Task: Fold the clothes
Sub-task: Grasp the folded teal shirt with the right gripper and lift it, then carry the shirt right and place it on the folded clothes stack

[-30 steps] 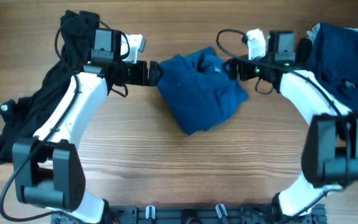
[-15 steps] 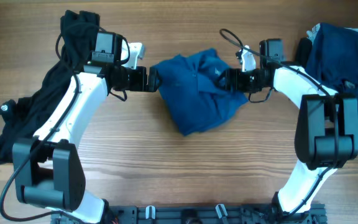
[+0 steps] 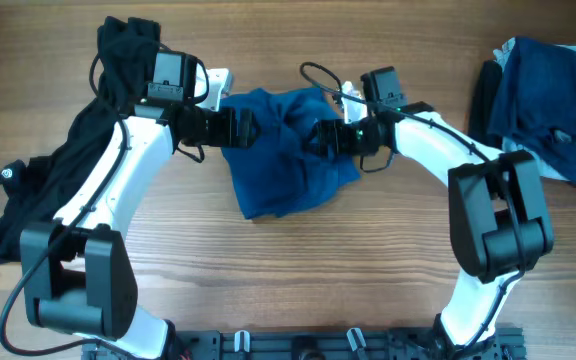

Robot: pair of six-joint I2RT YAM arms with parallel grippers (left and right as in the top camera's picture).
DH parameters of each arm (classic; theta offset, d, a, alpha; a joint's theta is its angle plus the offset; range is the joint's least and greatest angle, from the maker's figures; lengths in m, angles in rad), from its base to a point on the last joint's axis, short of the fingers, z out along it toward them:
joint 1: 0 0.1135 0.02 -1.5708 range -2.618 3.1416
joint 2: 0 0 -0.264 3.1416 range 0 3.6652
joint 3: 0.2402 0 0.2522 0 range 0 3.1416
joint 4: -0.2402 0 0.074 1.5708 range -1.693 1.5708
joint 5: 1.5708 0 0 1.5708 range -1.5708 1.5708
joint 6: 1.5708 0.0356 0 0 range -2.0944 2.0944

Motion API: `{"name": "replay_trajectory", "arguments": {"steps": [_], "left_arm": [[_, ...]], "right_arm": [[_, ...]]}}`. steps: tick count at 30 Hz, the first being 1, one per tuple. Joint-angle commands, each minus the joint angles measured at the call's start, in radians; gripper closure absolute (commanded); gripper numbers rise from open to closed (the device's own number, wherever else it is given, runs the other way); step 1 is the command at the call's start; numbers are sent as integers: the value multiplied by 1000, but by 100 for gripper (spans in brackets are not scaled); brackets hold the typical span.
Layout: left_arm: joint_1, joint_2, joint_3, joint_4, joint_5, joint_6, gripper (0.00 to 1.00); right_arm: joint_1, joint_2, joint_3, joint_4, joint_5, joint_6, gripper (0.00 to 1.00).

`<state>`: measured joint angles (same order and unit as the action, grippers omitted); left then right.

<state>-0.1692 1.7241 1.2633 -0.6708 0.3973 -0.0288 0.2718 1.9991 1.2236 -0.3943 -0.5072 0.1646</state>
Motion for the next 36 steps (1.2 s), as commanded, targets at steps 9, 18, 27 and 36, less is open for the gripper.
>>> {"name": "replay_trajectory", "arguments": {"steps": [9,18,27,36], "left_arm": [[3,-4,2,1,1,-10,0],[4,-4,2,32,-14,-10,0],[4,-3,2,70,-14,-10,0],[4,-4,2,69,-14,-10,0]], "right_arm": [[-6,63,-38,43,60,-166,96],[-109,-84,178,-169,58,-187,96],[-192,-242,386,-313,92,-156,96],[-293,-359,478,-189,325,228,96]]}}
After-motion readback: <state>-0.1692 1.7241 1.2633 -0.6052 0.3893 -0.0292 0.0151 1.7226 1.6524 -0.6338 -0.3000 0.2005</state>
